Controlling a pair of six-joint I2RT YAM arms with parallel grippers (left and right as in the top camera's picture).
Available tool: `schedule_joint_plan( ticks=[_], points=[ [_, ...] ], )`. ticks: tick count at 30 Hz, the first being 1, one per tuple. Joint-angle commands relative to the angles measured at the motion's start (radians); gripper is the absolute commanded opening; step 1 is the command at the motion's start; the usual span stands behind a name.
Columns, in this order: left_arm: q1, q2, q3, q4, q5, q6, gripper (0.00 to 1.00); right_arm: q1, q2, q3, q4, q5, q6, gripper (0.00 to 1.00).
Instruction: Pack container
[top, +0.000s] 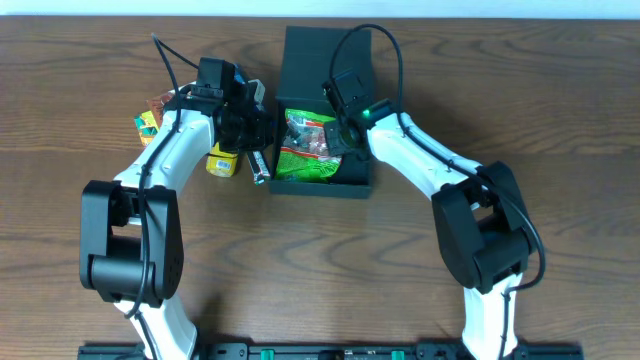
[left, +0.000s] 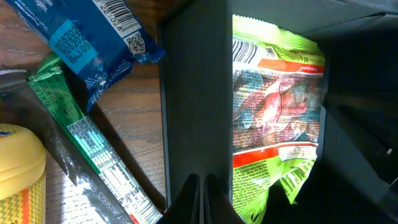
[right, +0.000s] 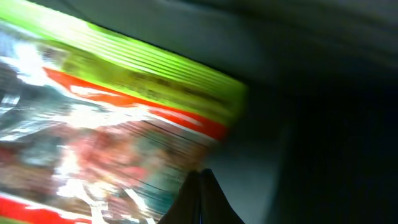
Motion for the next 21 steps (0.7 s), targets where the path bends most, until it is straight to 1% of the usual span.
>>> schedule_joint_plan(
  ticks=[1, 3, 7, 13, 19, 21],
  points=[
    [-0.003, 0.011, 0.014, -0.004, 0.008, 0.014, 0.06, 0.008, -0.013, 0.021, -0.046, 0.092, 0.106, 0.01],
    [-0.003, 0.012, 0.014, -0.004, 0.008, 0.014, 0.06, 0.01, 0.001, 0.021, -0.071, 0.091, 0.129, 0.01],
    [-0.003, 0.012, 0.014, -0.003, 0.008, 0.015, 0.06, 0.015, 0.011, 0.021, -0.058, 0.079, 0.127, 0.02],
    [-0.003, 0.012, 0.014, -0.004, 0.008, 0.014, 0.06, 0.019, 0.016, 0.021, 0.047, -0.046, 0.045, 0.02],
    [-0.003, 0.012, 0.014, -0.004, 0.008, 0.015, 0.06, 0.021, 0.016, 0.021, 0.064, -0.046, 0.027, 0.01],
    [-0.003, 0.012, 0.014, -0.004, 0.008, 0.014, 0.06, 0.021, 0.013, 0.021, 0.042, -0.011, 0.032, 0.02]
  ],
)
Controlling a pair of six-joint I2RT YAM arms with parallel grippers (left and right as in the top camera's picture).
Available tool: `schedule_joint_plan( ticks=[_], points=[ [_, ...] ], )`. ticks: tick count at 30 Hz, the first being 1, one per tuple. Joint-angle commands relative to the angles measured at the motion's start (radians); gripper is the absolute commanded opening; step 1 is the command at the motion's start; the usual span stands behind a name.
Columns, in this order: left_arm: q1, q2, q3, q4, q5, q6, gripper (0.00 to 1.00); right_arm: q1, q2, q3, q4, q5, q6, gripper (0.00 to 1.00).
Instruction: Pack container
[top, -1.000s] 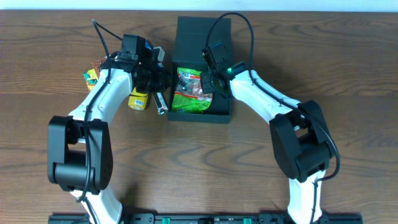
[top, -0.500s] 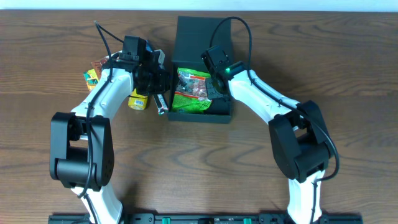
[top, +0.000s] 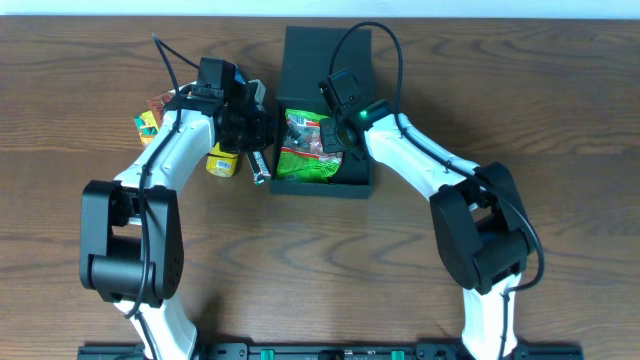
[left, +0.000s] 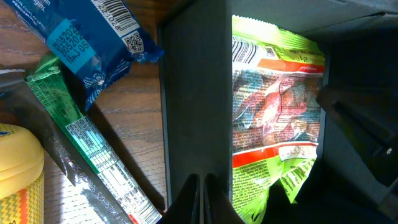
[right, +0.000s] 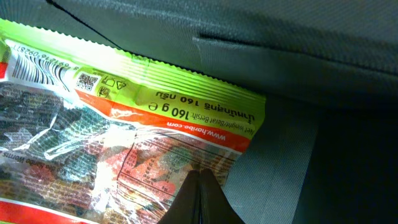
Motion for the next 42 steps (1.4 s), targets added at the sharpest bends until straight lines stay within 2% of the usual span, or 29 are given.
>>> schedule_joint_plan(
  ticks=[1, 4, 16, 19, 24, 32, 36, 39, 42],
  points=[
    [-0.003, 0.012, 0.014, -0.005, 0.008, 0.014, 0.06, 0.01, 0.01, 0.019, -0.038, 0.058, 0.014, 0.02],
    [-0.003, 0.012, 0.014, -0.008, 0.008, 0.014, 0.06, 0.01, 0.007, 0.019, -0.098, 0.114, 0.087, 0.01],
    [-0.003, 0.012, 0.014, -0.008, 0.008, 0.014, 0.05, 0.01, 0.054, 0.018, -0.051, 0.04, 0.092, 0.01],
    [-0.003, 0.012, 0.014, -0.007, 0.008, 0.014, 0.06, 0.01, 0.059, 0.018, -0.032, 0.014, 0.07, 0.01],
    [-0.003, 0.012, 0.014, -0.007, 0.008, 0.014, 0.06, 0.017, 0.059, 0.018, 0.031, -0.04, -0.052, 0.01],
    [-0.003, 0.012, 0.014, -0.007, 0.008, 0.014, 0.05, 0.015, 0.053, 0.019, 0.034, -0.032, -0.058, 0.01],
    [0.003, -0.003, 0.029, -0.01, 0.002, 0.023, 0.06, 0.013, -0.023, 0.019, 0.027, -0.022, -0.081, 0.01],
    [0.01, -0.033, 0.071, -0.032, -0.067, 0.026, 0.05, 0.012, -0.113, 0.019, 0.027, 0.043, -0.092, 0.01],
    [0.013, -0.063, 0.12, -0.064, -0.213, 0.014, 0.06, 0.005, -0.205, 0.019, 0.034, 0.101, -0.102, 0.01]
  ],
)
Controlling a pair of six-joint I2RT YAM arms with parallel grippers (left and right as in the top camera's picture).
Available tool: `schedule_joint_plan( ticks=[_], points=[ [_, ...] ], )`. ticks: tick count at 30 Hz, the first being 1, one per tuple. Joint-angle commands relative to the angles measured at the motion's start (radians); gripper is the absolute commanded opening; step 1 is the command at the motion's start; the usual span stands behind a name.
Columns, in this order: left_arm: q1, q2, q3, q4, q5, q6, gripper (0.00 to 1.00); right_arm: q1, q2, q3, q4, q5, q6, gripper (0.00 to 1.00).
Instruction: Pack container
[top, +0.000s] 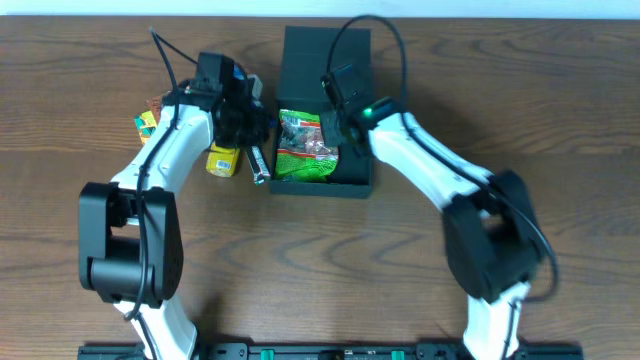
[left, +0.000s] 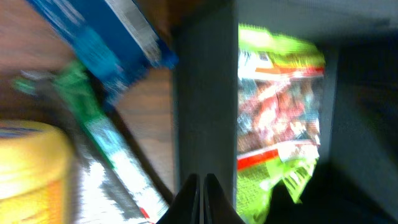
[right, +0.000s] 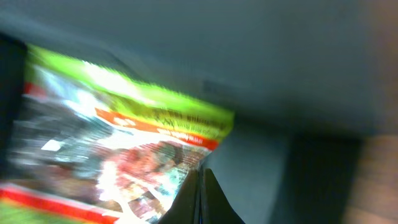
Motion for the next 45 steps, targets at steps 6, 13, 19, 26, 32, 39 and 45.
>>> schedule_joint_plan(
  ticks=[6, 13, 19, 26, 32, 39, 45],
  points=[
    [0.009, -0.05, 0.083, 0.09, -0.25, -0.184, 0.82, -0.028, -0.244, 0.016, 0.0, 0.078, -0.027, 0.86],
    [0.008, 0.012, 0.083, 0.195, -0.252, -0.3, 0.95, -0.043, -0.254, 0.016, -0.075, 0.079, -0.027, 0.99],
    [0.005, 0.096, 0.084, 0.218, -0.282, -0.53, 0.96, -0.061, -0.254, 0.016, -0.109, 0.079, -0.027, 0.99],
    [-0.008, 0.136, 0.095, 0.222, -0.258, -0.583, 0.96, -0.079, -0.254, 0.016, -0.119, 0.078, -0.027, 0.99],
    [-0.023, 0.232, 0.241, 0.132, -0.257, -0.584, 0.96, -0.087, -0.254, 0.016, -0.124, 0.075, -0.027, 0.99],
    [-0.023, 0.308, 0.392, 0.014, -0.287, -0.573, 0.96, -0.089, -0.254, 0.016, -0.169, 0.075, -0.027, 0.99],
    [-0.023, 0.345, 0.393, -0.008, -0.272, -0.578, 0.96, -0.089, -0.254, 0.016, -0.168, 0.075, -0.027, 0.99]
  ],
)
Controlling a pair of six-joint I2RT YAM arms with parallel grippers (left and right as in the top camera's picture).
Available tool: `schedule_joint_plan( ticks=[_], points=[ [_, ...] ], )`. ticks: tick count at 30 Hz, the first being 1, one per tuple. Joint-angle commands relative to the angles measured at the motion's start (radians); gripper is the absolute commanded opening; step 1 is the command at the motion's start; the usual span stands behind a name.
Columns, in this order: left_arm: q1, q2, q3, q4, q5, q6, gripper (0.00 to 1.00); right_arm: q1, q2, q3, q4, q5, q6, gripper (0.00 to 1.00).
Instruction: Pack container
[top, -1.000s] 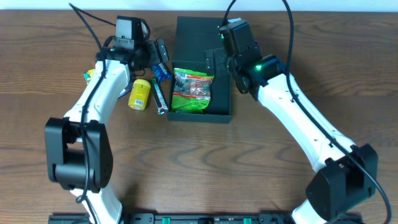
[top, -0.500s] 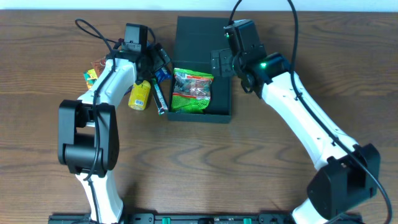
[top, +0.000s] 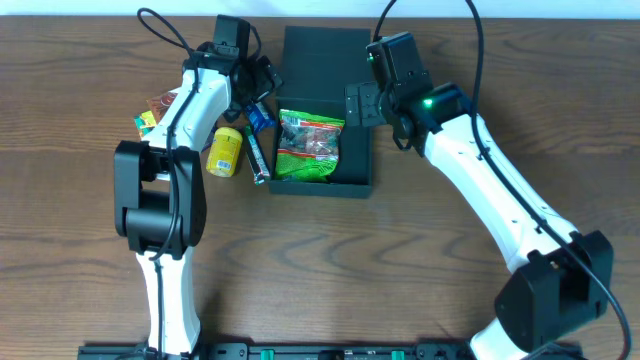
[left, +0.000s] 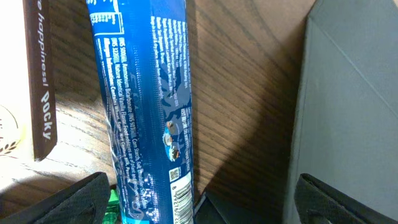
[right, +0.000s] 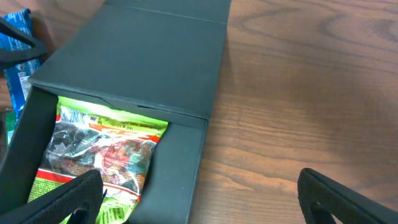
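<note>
The black container (top: 357, 150) stands open in mid-table, its lid (right: 149, 56) folded back. A green candy bag (top: 310, 145) lies flat inside it, also seen in the right wrist view (right: 102, 152). My left gripper (top: 260, 80) hovers open left of the container over a blue snack packet (left: 146, 106), one finger (left: 68, 202) on each side and nothing held. My right gripper (top: 362, 104) hangs open above the container's right rim (right: 202, 155), empty.
Left of the container lie a yellow can (top: 225, 152), a green-and-black bar (top: 258, 158), a brown Pocky box (left: 40, 81) and small colourful packs (top: 152, 112). Bare wood stretches to the right of the container (right: 311, 93).
Both grippers were shut and are now open. The left one has moved back from the container's left wall to over the blue packet. The right one has risen out of the container to its right rim.
The left gripper stayed shut at the container's left wall while the right gripper, shut, was low inside over the green bag. The bag shifted slightly and lay flatter. Now both grippers are open and clear of the container, with the bag left inside.
</note>
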Motion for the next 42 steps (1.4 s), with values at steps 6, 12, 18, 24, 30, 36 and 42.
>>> schedule_joint_plan(
  ticks=[6, 12, 18, 24, 30, 36, 42],
  points=[
    [0.0, 0.05, 0.017, -0.029, -0.019, -0.003, 0.96, -0.005, 0.003, 0.003, -0.013, 0.011, -0.002, 0.99],
    [0.0, 0.069, 0.017, -0.037, -0.018, -0.002, 0.96, -0.005, 0.003, 0.003, -0.039, 0.011, -0.002, 0.99],
    [0.0, 0.07, 0.017, -0.039, -0.019, -0.002, 0.89, -0.005, 0.003, 0.003, -0.055, 0.011, -0.002, 0.99],
    [0.0, 0.072, 0.017, -0.055, -0.026, 0.006, 0.61, -0.005, 0.003, 0.003, -0.057, 0.011, -0.002, 0.99],
    [0.0, 0.075, 0.017, -0.064, -0.026, 0.02, 0.55, -0.005, 0.003, 0.003, -0.057, 0.011, -0.002, 0.99],
    [0.0, 0.075, 0.017, -0.086, -0.057, 0.047, 0.45, -0.006, 0.003, 0.003, -0.057, 0.011, -0.002, 0.99],
    [0.0, 0.075, 0.017, -0.085, -0.057, 0.064, 0.39, -0.013, 0.003, 0.003, -0.057, 0.011, -0.002, 0.99]
  ],
)
